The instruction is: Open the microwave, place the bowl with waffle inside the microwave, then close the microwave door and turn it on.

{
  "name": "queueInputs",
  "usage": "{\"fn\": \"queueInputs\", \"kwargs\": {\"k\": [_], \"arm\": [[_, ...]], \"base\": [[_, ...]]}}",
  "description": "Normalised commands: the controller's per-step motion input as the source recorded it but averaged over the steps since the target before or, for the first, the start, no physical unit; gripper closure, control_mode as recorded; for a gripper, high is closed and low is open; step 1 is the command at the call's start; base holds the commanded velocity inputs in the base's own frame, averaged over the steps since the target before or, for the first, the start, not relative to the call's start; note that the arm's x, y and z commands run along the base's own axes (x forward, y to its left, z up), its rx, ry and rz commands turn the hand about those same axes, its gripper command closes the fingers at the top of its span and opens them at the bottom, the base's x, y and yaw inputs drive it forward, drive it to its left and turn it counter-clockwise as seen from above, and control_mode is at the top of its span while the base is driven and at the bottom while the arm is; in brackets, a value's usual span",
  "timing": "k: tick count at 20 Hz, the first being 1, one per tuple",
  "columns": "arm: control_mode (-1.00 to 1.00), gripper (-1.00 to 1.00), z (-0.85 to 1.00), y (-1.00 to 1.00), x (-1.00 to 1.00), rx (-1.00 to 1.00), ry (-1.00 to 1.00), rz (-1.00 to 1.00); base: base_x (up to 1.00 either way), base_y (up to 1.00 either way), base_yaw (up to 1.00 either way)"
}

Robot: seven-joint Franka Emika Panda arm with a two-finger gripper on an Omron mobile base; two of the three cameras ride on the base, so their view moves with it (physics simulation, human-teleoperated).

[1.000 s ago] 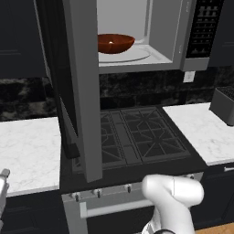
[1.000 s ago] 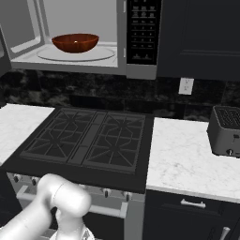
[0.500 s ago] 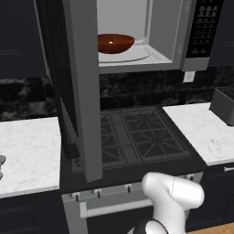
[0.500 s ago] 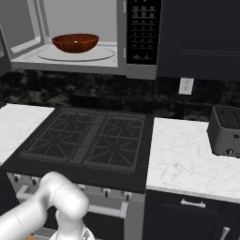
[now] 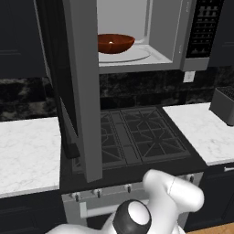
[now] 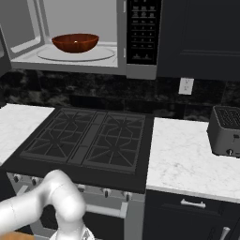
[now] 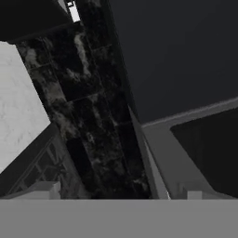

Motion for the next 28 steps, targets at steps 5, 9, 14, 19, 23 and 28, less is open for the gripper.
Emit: {"fn": "queueInputs", "kwargs": {"k": [5,9,14,19,23,28], "arm": [[-1.00,-1.00,-0.09,0.56,0.59,-0.24,0.20,0.00],[-1.00,-1.00,0.00,0.30,0.22,-0.22,0.06,-0.01],[-1.00,-1.00,-0.07,0.21,0.01,-0.23,0.00,-0.05],[-1.00,-1.00,0.02,0.12,0.00,-0.19,0.00,-0.09],[-1.00,-1.00,0.22,-0.01,-0.06,-0.11,0.00,-0.12],[-1.00,-1.00,0.34,-0.38,-0.42,-0.03,0.00,-0.15]], "base": [[0.00,0.00,0.00],[0.00,0.00,0.00],[0.00,0.00,0.00],[0.00,0.00,0.00],[0.00,0.00,0.00],[0.00,0.00,0.00]]}}
